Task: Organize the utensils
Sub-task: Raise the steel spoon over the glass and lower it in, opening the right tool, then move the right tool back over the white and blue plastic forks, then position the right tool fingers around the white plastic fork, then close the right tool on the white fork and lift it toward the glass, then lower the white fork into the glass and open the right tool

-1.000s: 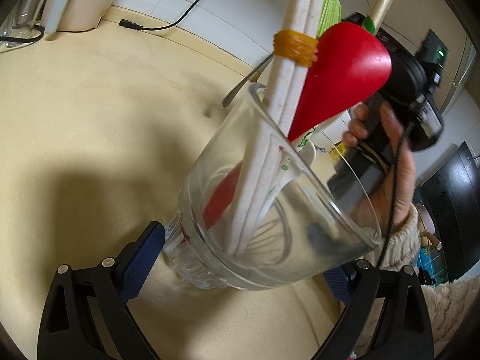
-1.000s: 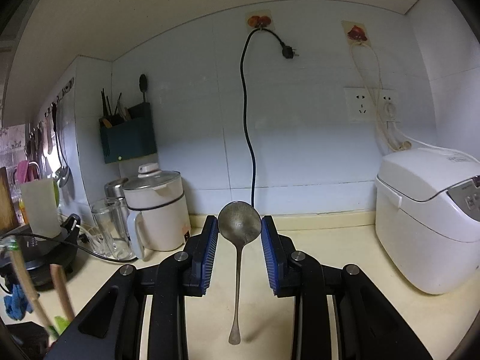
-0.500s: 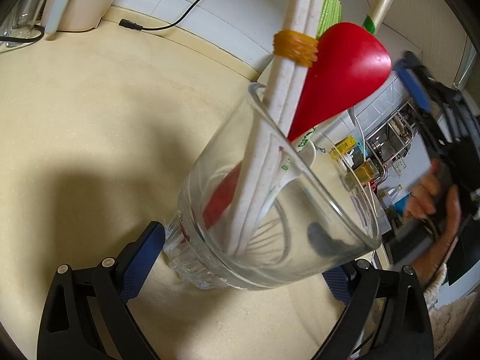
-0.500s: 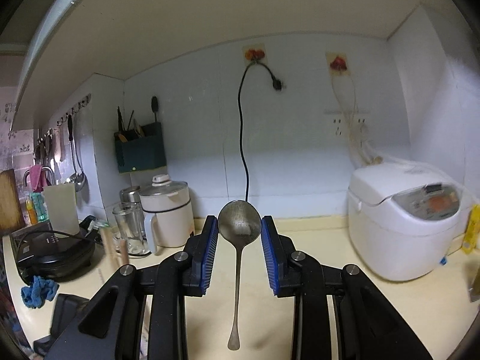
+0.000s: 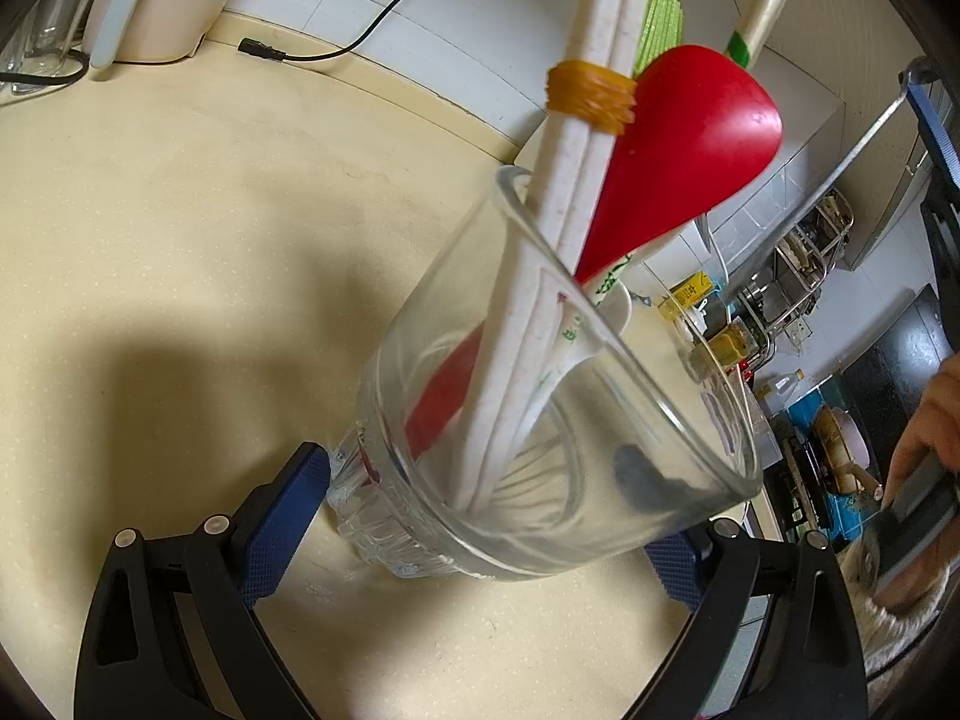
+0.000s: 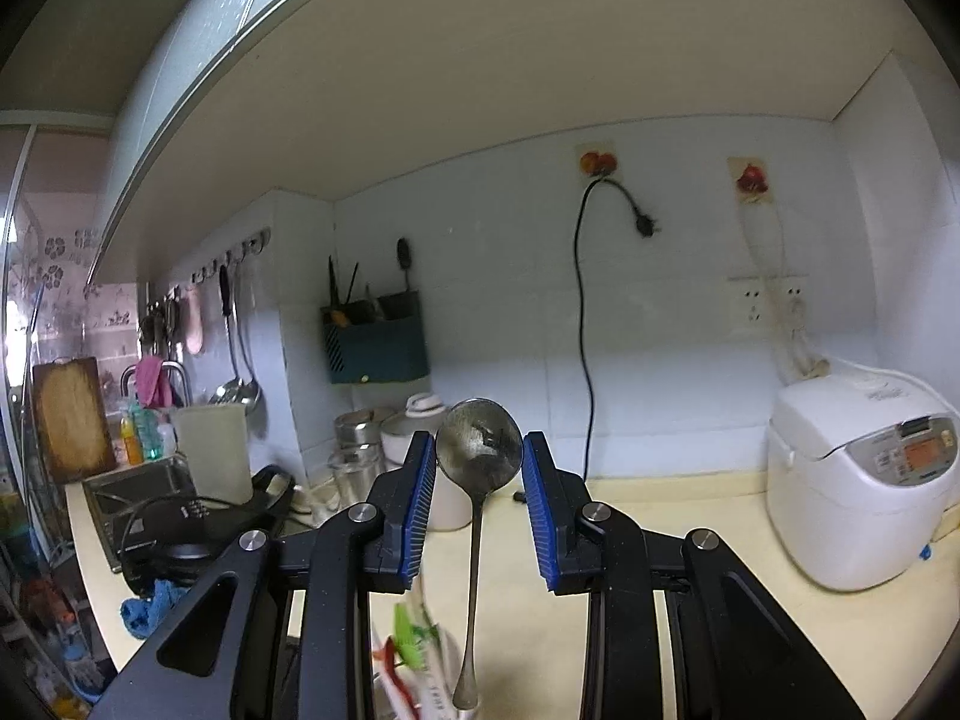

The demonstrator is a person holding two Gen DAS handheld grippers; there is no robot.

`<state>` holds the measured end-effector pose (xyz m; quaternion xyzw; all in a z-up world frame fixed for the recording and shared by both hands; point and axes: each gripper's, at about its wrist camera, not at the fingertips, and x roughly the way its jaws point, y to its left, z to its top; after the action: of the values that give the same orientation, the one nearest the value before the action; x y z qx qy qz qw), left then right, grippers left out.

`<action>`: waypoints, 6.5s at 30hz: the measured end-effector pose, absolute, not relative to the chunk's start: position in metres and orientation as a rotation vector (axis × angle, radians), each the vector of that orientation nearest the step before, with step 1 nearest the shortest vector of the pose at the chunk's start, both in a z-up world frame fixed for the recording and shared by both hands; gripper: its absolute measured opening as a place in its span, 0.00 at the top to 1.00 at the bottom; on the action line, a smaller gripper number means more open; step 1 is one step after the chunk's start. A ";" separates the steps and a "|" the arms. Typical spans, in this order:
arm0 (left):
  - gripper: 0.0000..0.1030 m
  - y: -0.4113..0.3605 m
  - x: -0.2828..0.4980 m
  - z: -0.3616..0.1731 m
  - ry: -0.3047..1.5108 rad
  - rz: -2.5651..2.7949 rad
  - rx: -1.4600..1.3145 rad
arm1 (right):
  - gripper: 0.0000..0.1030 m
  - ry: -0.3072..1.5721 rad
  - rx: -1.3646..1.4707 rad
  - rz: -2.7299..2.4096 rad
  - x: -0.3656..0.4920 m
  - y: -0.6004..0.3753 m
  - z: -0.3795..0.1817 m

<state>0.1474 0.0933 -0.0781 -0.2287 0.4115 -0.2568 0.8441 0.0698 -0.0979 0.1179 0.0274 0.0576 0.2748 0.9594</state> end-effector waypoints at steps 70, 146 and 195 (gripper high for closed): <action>0.05 0.092 0.148 -0.077 0.869 -0.543 -0.483 | 0.64 0.773 -0.021 0.263 0.081 -0.241 -0.082; 0.05 0.092 0.148 -0.078 0.869 -0.543 -0.483 | 0.77 0.728 -0.180 0.343 0.052 -0.205 -0.091; 0.05 0.092 0.148 -0.078 0.869 -0.543 -0.483 | 0.80 0.317 -0.103 0.689 0.030 -0.114 0.086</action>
<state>0.1476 0.0922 -0.0777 -0.2288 0.4114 -0.2571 0.8440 0.0302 -0.1137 0.0863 -0.0502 0.1547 0.3363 0.9276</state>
